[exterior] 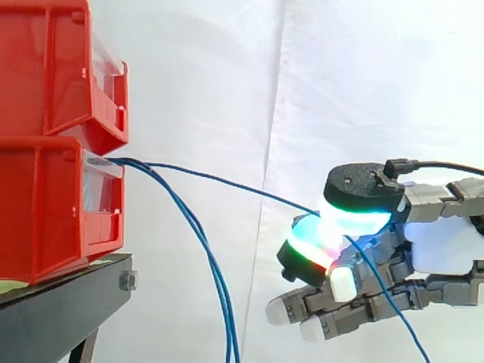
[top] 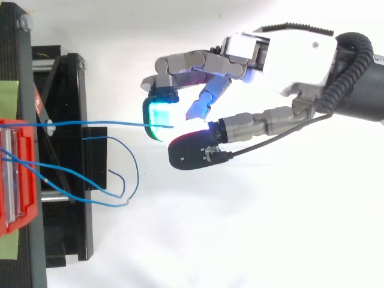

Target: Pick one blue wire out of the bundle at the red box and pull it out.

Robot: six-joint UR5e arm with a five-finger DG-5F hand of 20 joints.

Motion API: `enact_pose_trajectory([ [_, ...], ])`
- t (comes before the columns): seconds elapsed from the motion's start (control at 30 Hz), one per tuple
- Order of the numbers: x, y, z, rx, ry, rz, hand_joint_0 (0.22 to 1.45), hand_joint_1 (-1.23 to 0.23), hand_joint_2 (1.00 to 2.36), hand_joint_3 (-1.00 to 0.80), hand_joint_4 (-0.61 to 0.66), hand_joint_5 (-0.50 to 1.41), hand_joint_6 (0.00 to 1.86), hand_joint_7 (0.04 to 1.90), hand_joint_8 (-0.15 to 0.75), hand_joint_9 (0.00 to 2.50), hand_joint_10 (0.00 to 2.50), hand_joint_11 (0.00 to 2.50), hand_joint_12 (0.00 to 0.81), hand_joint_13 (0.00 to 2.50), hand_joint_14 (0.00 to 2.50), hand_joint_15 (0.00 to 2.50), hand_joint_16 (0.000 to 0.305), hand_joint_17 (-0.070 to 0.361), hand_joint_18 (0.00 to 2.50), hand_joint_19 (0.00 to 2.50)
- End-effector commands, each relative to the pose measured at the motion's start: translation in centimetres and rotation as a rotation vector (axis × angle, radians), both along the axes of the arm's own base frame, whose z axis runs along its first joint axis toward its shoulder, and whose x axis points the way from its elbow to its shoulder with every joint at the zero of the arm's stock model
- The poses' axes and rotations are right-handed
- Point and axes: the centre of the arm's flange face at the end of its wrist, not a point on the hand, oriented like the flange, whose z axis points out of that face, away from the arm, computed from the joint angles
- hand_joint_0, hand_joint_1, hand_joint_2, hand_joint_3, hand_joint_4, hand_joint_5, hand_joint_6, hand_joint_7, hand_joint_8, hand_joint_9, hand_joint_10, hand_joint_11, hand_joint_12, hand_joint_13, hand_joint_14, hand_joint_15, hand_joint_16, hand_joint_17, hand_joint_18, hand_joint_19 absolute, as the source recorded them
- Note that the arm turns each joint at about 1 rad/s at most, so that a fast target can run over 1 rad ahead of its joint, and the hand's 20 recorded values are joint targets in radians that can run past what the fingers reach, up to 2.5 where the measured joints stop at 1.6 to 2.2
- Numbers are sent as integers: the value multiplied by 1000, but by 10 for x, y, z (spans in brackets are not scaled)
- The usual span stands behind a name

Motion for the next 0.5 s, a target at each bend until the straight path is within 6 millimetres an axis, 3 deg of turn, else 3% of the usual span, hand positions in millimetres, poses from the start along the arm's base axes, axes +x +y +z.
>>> enact_pose_trajectory([
  [0.0,0,0,0,0,0,1,625,-757,1016,-103,78,13,625,1620,210,625,0,0,334,391,3,86,52,116,352,182],
  [0.47,0,0,0,0,0,0,628,-754,1016,-108,78,12,628,1605,212,638,0,0,332,415,3,92,52,117,379,195],
])
